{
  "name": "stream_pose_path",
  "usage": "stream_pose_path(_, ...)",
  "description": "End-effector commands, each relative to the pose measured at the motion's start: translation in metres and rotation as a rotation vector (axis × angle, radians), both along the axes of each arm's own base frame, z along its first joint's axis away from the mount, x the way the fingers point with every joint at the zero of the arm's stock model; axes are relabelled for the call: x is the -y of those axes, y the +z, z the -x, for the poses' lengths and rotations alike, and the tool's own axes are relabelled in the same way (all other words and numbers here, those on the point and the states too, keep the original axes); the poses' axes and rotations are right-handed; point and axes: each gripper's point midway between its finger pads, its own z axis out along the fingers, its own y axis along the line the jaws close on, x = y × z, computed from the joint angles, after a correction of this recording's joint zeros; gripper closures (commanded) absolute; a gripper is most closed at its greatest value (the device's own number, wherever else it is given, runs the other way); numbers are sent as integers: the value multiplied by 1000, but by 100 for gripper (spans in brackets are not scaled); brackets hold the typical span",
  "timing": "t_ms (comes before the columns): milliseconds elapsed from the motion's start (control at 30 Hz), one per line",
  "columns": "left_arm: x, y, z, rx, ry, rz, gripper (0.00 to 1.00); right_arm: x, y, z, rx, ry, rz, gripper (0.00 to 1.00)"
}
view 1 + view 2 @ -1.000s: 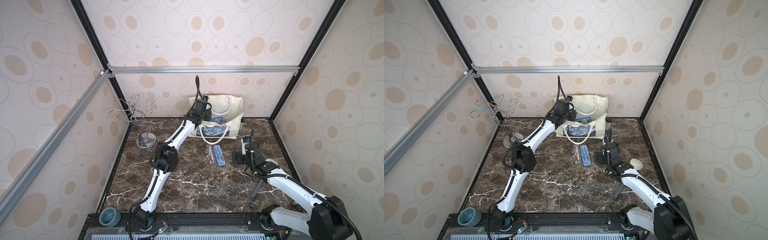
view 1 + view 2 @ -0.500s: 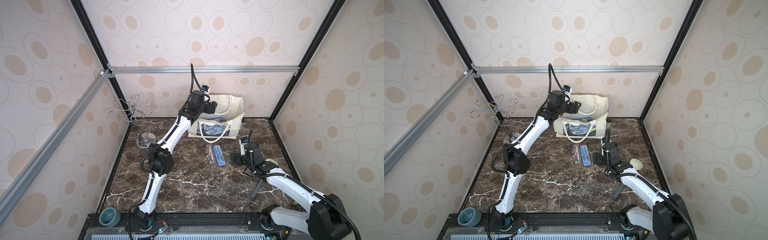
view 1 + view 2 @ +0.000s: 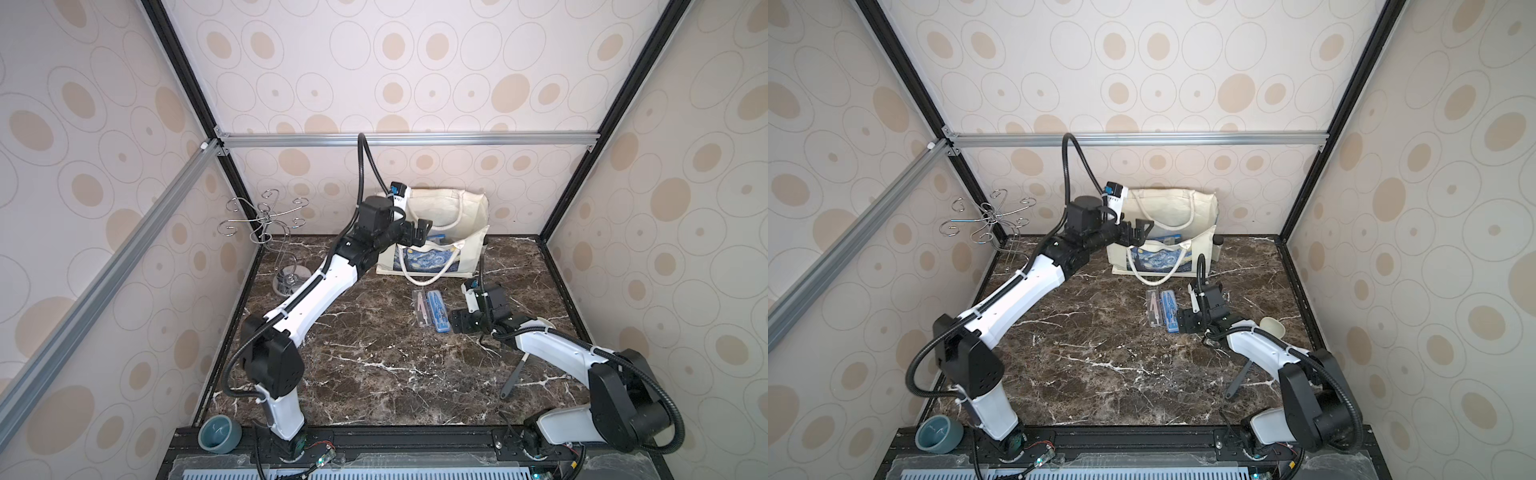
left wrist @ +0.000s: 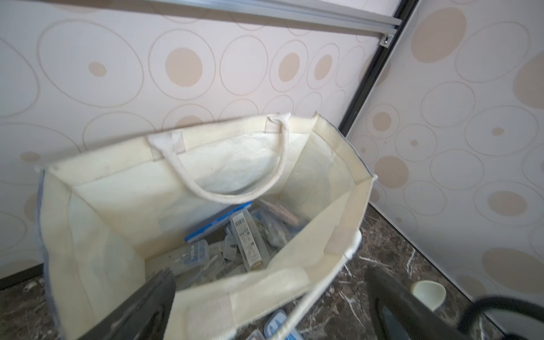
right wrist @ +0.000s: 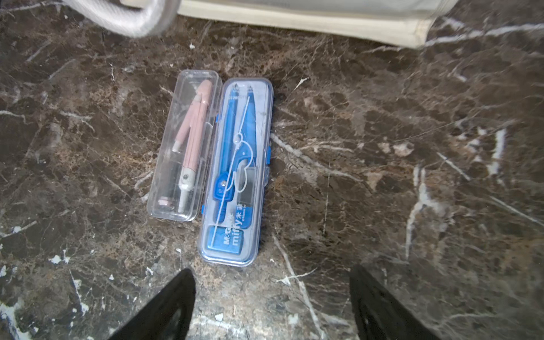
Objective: Put the compass set into the canvas bag
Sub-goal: Place the compass set in the canvas bag, then pick up the compass set at the center of the board.
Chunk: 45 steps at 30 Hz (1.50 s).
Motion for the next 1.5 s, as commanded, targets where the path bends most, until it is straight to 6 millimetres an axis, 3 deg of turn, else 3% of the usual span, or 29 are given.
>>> stream_pose_path(0, -24, 43, 34, 124, 36, 149, 0, -15, -1, -7, -13, 31, -29, 17)
stream_pose_path(67, -39, 39, 54, 132, 57, 187, 0, -21, -8, -8, -29, 48, -18, 18)
stream_pose_path(233, -70, 7, 86, 83, 116, 223, 0, -31, -22, -15, -60, 64, 8, 18)
stream_pose_path(467, -96, -40, 109, -7, 189, 231, 0, -41, -39, -26, -96, 74, 28, 19)
stream_pose_path(700, -109, -76, 121, -62, 229, 243, 0, -50, -52, -33, -129, 103, 89, 24)
stream_pose_path(1100, -118, -89, 125, -59, 255, 219, 0, -38, -78, -31, -202, 57, 218, 33)
stream_pose_path(1300, -119, -95, 124, -64, 260, 214, 0, -40, -69, -27, -183, 75, 193, 37)
stream_pose_path(1467, -119, -100, 123, -71, 263, 211, 0, -47, -50, -24, -147, 108, 141, 38)
